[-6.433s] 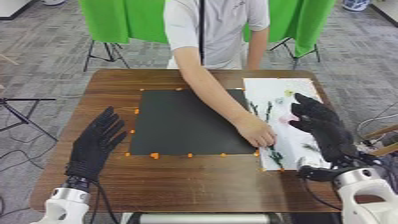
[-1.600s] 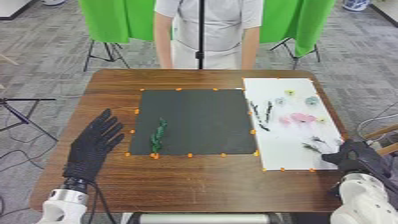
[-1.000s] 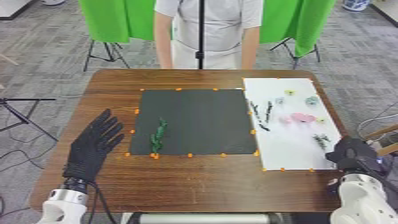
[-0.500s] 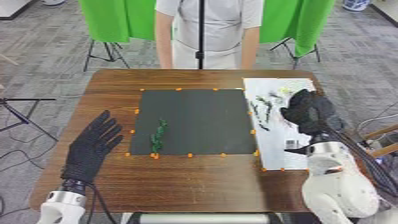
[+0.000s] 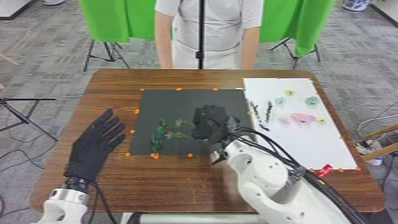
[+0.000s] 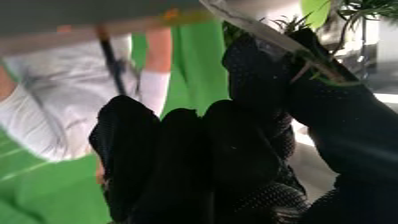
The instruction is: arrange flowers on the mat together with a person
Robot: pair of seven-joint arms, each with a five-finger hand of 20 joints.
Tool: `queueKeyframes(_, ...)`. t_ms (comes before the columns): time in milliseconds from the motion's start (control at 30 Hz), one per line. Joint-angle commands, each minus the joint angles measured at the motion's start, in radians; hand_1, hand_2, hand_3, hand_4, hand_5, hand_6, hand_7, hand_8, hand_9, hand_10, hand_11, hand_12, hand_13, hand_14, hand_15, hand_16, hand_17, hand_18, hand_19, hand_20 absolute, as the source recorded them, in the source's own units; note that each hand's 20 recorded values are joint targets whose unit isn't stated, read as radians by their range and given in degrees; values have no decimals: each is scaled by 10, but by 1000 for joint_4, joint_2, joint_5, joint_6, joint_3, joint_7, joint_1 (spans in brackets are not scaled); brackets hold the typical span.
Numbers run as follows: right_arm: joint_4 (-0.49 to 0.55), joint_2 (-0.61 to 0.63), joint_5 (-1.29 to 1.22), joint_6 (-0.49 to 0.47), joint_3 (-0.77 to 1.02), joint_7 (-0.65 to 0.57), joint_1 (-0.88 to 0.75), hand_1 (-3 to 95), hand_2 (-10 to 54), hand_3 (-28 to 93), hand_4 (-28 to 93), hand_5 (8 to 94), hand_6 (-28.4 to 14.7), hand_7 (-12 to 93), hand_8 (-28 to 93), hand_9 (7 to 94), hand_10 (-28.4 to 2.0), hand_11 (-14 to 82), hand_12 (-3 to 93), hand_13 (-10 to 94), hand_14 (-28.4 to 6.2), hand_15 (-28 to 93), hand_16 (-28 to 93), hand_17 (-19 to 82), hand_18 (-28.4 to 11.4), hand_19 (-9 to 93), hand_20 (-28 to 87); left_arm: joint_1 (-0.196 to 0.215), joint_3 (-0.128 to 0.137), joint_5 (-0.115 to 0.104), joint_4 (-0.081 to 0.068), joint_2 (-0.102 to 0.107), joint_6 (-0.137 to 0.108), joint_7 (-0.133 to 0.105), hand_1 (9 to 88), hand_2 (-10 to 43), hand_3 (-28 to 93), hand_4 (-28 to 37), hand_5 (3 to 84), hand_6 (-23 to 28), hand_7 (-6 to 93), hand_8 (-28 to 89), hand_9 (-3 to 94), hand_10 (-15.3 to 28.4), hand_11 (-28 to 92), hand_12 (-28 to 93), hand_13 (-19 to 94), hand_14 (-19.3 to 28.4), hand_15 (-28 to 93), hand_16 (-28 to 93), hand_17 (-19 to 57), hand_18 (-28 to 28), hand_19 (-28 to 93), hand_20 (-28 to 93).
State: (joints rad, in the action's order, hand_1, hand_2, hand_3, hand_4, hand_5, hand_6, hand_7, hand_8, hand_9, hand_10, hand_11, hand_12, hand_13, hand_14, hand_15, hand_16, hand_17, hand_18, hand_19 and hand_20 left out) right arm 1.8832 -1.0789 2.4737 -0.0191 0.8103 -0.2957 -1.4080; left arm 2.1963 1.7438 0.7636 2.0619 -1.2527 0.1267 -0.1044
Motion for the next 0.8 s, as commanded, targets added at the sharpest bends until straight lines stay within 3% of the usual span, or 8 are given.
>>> queueKeyframes(33,-97,-17,77,146,-52,9,23,387,-95,856,-93,830,-16,569,142,895,-67,771,420,897,-54,856,262,604,-210,932,714,6,-12,-8,-12,12,-2,9,282,-18,692,-224,304,30,142,-83,245,114,153,162,194,129,186,42,-105,210,418,89)
queueKeyframes(167,-108,-30,144,140,-83,-78,34,386,-95,860,-102,838,-15,560,137,898,-67,767,416,899,-55,854,260,606,-210,932,712,7,-14,-8,-13,15,-1,7,282,-18,691,-225,304,29,141,-83,245,114,152,163,194,129,186,43,-105,210,418,89)
queueKeyframes(300,-109,-69,159,-4,-95,-156,47,384,-95,860,-106,849,-12,545,138,903,-66,761,413,904,-56,851,260,609,-210,932,710,-1,-20,-10,-19,17,4,7,282,-18,691,-225,304,29,142,-82,246,114,152,163,195,129,186,43,-105,210,418,89)
queueKeyframes(400,-113,-90,151,-47,-99,-170,42,384,-95,851,-124,853,-7,527,137,903,-64,746,413,904,-53,846,264,612,-208,932,704,-8,-26,-13,-22,22,6,10,280,-17,691,-225,304,29,141,-83,246,114,152,163,195,129,186,44,-105,210,418,89)
queueKeyframes(433,-113,-93,144,-60,-107,-181,44,385,-95,850,-127,854,-5,522,136,904,-64,743,414,904,-54,845,265,613,-207,932,703,-11,-21,-5,-22,7,14,21,280,-17,691,-225,304,29,142,-82,245,114,152,164,194,130,186,44,-106,210,418,89)
queueKeyframes(667,-112,-124,123,-107,-119,-218,40,375,-95,847,-160,873,6,489,118,911,-59,729,402,917,-47,830,267,629,-199,932,692,-27,-26,-2,-29,6,22,34,278,-18,693,-226,304,30,141,-82,245,114,152,164,195,129,185,44,-106,210,417,90)
queueKeyframes(800,-120,-144,112,-118,-110,-241,40,323,-95,840,-204,898,15,498,-103,926,-57,701,402,934,-38,812,273,656,-192,932,682,-33,-29,-2,-32,7,23,37,278,-17,692,-228,304,30,141,-82,245,114,151,164,195,129,185,44,-106,210,416,90)
